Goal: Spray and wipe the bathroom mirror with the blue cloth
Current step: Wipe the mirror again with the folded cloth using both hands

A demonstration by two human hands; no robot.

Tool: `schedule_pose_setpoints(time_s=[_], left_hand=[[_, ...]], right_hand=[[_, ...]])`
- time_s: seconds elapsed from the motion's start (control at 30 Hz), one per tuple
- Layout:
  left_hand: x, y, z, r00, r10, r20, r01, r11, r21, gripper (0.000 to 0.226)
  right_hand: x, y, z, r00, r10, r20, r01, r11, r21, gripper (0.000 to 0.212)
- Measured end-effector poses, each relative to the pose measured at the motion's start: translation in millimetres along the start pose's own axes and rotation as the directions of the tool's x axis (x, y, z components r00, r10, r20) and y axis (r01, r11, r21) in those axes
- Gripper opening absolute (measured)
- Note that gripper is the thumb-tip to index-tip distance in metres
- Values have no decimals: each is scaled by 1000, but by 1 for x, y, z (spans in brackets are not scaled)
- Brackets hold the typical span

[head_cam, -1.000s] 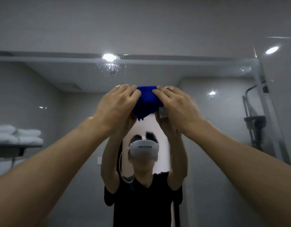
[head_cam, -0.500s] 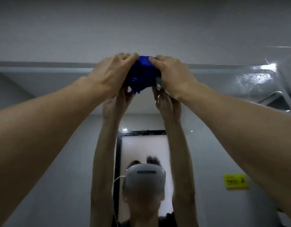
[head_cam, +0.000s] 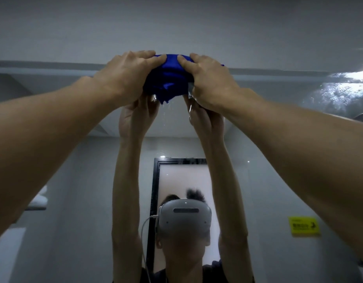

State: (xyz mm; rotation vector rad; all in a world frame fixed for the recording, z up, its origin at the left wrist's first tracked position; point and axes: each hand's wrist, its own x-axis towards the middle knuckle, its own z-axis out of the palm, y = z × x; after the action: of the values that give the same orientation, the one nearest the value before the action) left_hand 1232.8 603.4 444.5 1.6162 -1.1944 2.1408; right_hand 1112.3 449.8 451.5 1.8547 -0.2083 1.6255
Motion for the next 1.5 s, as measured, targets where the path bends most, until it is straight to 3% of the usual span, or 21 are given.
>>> schedule_pose_setpoints(time_s=[0.23,0.33,0.43,0.7,0.93,1.27,1.5], left_hand=[[-11,-8,-13,995,-95,31,96,994,-58,55],[-19,-2,-21,989,-134,66,140,985,-99,59],[-32,-1,-22,991,-120,65,126,986,-112,52],[-95,9,-32,993,-39,109,58,982,-178,59],[-163,38,-45,974,5,225,36,983,-178,57],[-264,93,-72,911,43,411,97,944,-314,50],[-311,134,-75,874,-1,487,204,909,-364,59]], right_hand=[[8,-21,-5,997,-19,73,20,1000,-16,67],[3,-20,-10,994,-50,101,52,998,-18,63],[-11,-25,-8,990,-68,124,66,998,14,65],[-76,-44,-15,963,-184,197,186,982,4,69],[-149,-74,-18,958,-200,206,194,980,52,58],[-258,-105,-36,931,-249,266,174,945,276,46],[-316,-125,-38,925,-224,306,127,943,308,29]])
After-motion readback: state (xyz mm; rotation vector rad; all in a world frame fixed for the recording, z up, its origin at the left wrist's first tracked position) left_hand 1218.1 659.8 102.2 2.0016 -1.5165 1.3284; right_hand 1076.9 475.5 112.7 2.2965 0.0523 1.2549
